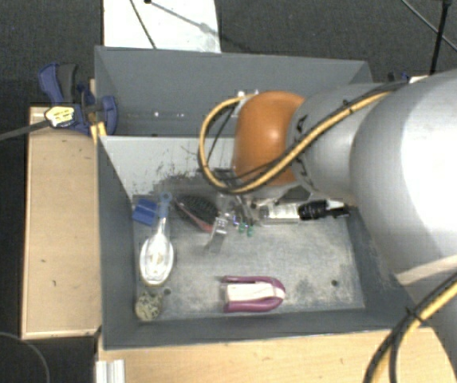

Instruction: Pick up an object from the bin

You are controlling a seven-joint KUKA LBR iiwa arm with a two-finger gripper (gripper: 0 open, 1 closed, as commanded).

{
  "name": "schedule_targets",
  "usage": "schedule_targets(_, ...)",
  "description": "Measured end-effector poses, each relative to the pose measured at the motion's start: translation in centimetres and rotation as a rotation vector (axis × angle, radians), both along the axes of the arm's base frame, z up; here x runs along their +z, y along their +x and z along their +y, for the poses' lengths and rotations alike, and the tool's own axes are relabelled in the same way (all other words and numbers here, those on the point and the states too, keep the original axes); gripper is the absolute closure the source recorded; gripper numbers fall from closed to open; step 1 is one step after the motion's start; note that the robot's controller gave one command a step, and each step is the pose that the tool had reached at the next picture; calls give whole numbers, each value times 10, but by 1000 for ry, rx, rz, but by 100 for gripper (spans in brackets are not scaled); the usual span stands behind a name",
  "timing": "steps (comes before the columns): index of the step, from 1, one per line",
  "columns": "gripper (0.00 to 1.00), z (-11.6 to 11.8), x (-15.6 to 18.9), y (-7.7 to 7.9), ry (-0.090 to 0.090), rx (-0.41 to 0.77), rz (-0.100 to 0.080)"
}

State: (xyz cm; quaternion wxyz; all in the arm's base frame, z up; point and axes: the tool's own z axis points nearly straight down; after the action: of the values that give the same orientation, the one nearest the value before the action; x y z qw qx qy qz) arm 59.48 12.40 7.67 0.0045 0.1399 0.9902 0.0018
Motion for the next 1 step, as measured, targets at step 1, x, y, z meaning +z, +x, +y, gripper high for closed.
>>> schedule_targets(1,100,-1,0,-1,-1,-1,2)
